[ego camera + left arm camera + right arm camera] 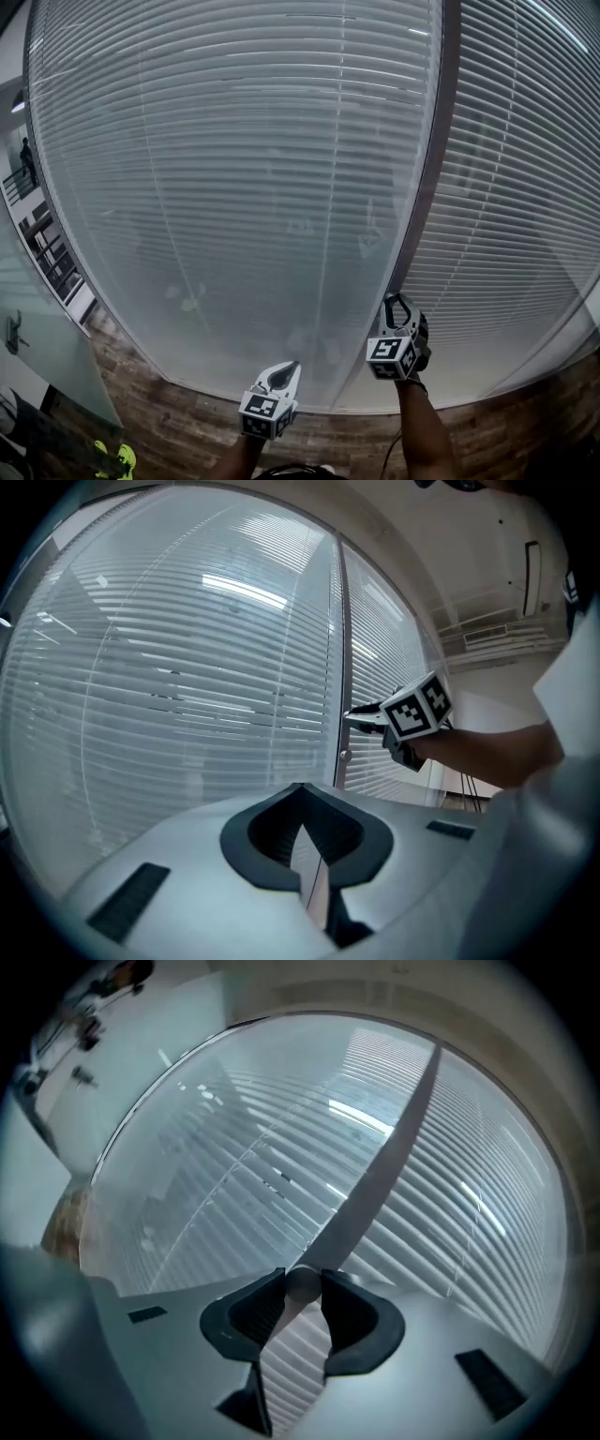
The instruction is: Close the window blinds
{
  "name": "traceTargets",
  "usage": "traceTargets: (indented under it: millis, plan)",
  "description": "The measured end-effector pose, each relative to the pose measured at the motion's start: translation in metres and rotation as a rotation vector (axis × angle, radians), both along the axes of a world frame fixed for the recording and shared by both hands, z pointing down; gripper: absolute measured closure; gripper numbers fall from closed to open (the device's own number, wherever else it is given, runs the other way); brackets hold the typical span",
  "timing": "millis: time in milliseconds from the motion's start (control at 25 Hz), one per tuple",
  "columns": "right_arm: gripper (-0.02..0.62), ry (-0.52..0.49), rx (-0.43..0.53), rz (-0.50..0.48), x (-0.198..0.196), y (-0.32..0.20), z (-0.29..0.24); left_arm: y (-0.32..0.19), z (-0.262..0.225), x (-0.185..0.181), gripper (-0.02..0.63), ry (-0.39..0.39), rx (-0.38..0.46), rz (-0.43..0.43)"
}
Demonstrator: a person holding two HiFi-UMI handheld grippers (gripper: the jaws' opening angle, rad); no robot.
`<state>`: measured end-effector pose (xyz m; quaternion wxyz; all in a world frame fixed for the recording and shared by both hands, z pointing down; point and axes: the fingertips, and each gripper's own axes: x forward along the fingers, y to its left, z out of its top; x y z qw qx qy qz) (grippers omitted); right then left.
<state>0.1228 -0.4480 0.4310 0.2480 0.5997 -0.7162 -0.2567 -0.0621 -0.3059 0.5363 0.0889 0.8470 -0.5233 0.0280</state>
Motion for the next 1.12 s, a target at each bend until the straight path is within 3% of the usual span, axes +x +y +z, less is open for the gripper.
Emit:
traceTargets:
  millis: [120, 200, 480, 560, 920, 1120]
  plan:
    - [0.469, 0.251, 0.044, -0.007, -0.002, 0.0, 0.003, 0.0, -0.003, -0.006, 0.606, 0.006, -0.004, -0.022]
    - [0.469, 0.343, 0.052, -0.017, -0.003, 0.0, 0.009, 0.0, -0.005, -0.01, 0.606, 0.011, -0.005, -0.044]
    - [0.469, 0.339, 0.057, -0.013, -0.004, -0.002, 0.008, 0.001, -0.01, -0.011, 0.606, 0.016, -0.004, -0.047]
    - [0.469, 0.283, 0.042, -0.012, -0.004, -0.001, 0.006, 0.001, -0.013, -0.009, 0.606, 0.008, -0.008, -0.045]
    - [0.469, -0.201, -0.002, -0.118, -0.02, 0.039, -0.024, 0.009, 0.0, -0.019, 0.606, 0.023, 0.003, -0.03]
    - [0.482, -0.302, -0.004, -0.103, -0.027, 0.079, 0.002, 0.026, 0.024, -0.03, 0.606, 0.012, 0.005, 0.0]
